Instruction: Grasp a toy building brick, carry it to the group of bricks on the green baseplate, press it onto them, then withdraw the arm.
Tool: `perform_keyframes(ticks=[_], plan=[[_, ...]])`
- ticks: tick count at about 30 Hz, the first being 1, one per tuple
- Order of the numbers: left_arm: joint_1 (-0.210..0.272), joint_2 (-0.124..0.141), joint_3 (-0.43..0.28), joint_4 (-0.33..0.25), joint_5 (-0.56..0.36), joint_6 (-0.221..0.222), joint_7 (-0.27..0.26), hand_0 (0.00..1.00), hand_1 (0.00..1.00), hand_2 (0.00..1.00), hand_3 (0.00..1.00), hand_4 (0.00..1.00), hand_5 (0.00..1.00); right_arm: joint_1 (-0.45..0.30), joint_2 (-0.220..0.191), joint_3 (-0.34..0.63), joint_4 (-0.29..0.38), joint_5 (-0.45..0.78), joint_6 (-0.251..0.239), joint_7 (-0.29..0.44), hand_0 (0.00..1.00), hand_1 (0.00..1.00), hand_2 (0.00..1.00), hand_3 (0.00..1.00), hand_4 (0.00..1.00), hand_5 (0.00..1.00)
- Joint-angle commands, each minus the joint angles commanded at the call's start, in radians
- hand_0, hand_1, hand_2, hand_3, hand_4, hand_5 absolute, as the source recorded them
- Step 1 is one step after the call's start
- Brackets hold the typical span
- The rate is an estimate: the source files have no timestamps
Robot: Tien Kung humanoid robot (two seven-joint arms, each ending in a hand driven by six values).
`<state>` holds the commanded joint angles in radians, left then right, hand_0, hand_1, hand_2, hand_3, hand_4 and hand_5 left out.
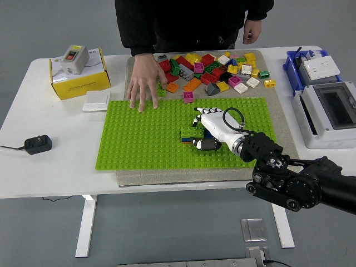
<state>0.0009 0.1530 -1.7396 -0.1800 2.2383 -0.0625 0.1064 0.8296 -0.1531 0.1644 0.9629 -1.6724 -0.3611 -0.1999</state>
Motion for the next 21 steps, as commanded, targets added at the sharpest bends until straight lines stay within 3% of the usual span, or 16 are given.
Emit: perform_keyframes(ticks=[4,5,21], plan=[[0.001,0.000,-0.002,0.000,0.002,0.001,-0.001,0.657,0.631,0.594,0.712,0.278,0.760,-0.001,0.000,-0.001,0.000,-0.001,0.001,0.000,0.964,0.957,0.982,0.476,0.442,0.343],[0.001,0.000,-0.002,0.000,0.003,0.001,-0.001,0.657,0.631,0.592,0.711,0.279,0.761,-0.001,0.000,-0.001,0.000,-0.001,0.001,0.000,0.963,0.956,0.982,0.613,0.443,0.345],[-0.001,0.001,0.001,0.000,0.001,0.012,-0.008,0.655,0.631,0.589,0.705,0.279,0.761,0.001,-0.001,0.002,0.003,0.000,0.001,0.000,0.963,0.957,0.983,0.664,0.443,0.348]])
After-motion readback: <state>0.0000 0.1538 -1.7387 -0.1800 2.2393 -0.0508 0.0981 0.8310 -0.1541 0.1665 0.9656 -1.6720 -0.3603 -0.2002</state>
